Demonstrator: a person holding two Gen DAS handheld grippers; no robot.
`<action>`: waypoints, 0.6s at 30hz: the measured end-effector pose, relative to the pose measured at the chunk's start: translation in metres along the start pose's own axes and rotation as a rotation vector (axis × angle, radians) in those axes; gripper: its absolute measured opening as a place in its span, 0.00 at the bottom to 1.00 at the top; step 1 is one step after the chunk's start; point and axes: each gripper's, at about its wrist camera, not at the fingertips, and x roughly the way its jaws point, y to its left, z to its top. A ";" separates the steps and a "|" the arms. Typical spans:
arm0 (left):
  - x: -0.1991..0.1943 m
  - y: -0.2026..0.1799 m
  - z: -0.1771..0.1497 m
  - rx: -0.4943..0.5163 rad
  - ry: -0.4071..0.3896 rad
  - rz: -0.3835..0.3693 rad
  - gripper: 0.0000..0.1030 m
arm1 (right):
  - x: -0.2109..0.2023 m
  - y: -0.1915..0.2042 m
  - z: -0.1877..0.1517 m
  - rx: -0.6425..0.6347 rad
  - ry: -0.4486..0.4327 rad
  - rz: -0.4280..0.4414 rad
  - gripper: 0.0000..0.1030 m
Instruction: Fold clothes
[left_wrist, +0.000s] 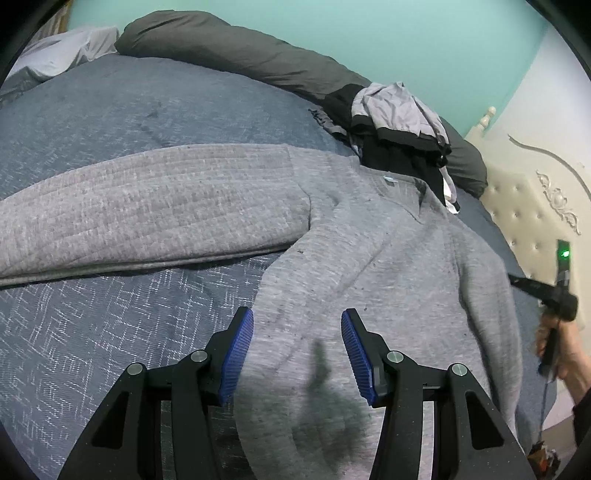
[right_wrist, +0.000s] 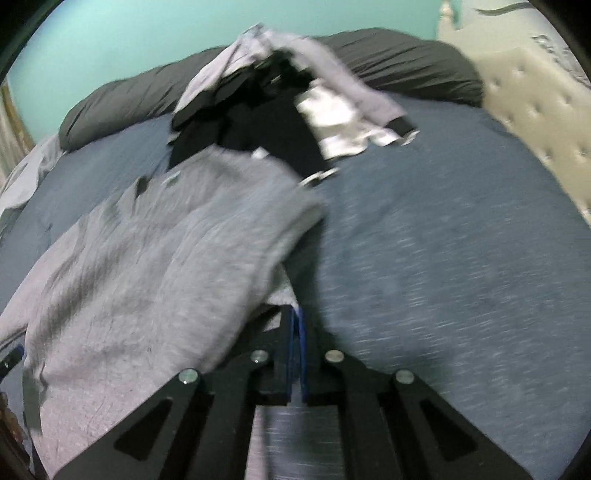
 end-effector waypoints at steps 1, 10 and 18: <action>0.000 0.000 0.000 0.000 0.000 0.000 0.52 | -0.005 -0.007 0.005 -0.004 -0.008 -0.021 0.02; 0.004 -0.003 -0.003 0.019 0.014 0.012 0.52 | -0.048 -0.073 0.047 -0.047 -0.052 -0.218 0.02; 0.006 -0.005 -0.005 0.021 0.017 0.017 0.52 | -0.059 -0.086 0.067 -0.062 -0.059 -0.269 0.02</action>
